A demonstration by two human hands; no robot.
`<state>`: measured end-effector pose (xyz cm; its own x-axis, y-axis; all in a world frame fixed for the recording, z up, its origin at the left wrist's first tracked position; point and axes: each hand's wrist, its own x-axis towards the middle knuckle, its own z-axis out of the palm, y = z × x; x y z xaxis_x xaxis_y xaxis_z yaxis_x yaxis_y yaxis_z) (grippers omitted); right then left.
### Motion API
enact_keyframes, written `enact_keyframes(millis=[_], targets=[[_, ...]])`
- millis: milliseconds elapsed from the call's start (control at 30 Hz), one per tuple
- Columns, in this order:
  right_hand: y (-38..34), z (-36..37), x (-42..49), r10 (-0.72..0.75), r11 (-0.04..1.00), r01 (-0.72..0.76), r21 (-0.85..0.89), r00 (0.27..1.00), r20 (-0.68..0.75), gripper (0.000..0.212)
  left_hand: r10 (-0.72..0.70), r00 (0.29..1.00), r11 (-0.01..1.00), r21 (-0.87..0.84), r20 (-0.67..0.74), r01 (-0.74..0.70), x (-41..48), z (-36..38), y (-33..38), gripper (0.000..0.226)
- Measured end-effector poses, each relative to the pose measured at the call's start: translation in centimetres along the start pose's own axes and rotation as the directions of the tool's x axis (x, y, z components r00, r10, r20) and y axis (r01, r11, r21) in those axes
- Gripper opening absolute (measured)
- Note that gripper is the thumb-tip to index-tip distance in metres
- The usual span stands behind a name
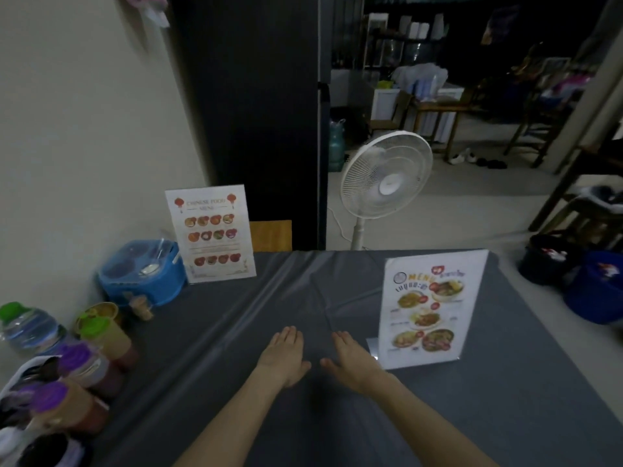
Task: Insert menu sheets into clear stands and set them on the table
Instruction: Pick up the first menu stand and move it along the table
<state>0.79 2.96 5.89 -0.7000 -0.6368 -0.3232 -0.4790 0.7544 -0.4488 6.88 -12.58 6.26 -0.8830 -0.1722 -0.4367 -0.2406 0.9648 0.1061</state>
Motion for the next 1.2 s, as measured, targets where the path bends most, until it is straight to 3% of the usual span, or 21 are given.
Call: enact_keyframes(millis=[367,667,1000,1200], targets=[[2.7,-0.3,-6.7,0.225,0.971,-0.218,0.099,0.972,-0.07,0.06,0.156,0.988,0.985,0.07,-0.011,-0.155,-0.4,1.9,3.9,0.074],[8.2,-2.7,-11.7,0.344,0.937,-0.331,0.11,0.929,-0.134,0.069,0.248,0.968,0.967,0.069,-0.029,-0.246,-0.7,1.7,9.8,0.074],[15.3,-6.0,-13.4,0.312,0.944,-0.298,0.138,0.945,-0.096,0.057,0.131,0.987,0.99,0.073,-0.09,-0.124,0.2,1.1,14.0,0.073],[19.9,-8.4,-12.3,0.236,0.95,-0.212,0.228,0.968,-0.087,0.056,-0.011,0.994,0.986,-0.167,-0.109,-0.008,0.9,0.5,16.8,0.069]])
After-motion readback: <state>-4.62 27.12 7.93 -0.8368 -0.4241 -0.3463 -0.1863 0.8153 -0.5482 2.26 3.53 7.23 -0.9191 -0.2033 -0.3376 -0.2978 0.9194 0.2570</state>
